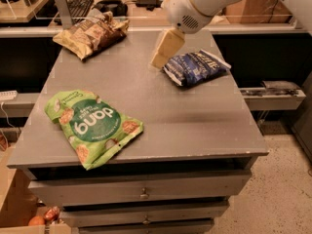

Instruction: Pick brown chip bag

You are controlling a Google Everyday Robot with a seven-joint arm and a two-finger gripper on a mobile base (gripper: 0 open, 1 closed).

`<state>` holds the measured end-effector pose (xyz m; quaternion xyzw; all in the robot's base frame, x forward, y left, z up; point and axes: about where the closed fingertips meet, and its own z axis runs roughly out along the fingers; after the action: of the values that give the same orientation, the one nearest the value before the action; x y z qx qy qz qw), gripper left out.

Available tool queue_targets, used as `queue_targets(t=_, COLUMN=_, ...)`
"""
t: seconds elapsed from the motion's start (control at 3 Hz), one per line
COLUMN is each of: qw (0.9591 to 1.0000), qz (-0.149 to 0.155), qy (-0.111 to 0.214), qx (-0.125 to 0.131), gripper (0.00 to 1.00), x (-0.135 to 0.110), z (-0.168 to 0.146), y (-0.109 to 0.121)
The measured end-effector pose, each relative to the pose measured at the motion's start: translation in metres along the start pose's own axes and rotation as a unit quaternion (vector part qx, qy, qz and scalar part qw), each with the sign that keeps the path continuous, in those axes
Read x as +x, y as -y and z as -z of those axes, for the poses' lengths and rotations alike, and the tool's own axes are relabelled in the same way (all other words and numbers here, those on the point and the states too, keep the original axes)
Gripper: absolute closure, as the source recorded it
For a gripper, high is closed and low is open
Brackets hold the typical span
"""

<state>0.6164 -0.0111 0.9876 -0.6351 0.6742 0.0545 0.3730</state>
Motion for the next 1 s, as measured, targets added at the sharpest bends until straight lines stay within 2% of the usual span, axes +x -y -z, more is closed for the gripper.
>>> queue_targets(t=0.33, qw=0.9988, qz=-0.026, qy=0.036, qx=0.02, gripper=0.0, x=-0.015, z=-0.035, y=0.032)
queue_targets(t=0.67, qw=0.9951, qz=-0.062, qy=0.067, qx=0.039, gripper=0.0, x=-0.026, z=-0.084, y=0.07)
queue_targets(t=1.0, qw=0.9897, qz=-0.111, qy=0.077, qx=0.048, gripper=0.0, x=-0.032, z=-0.14, y=0.1)
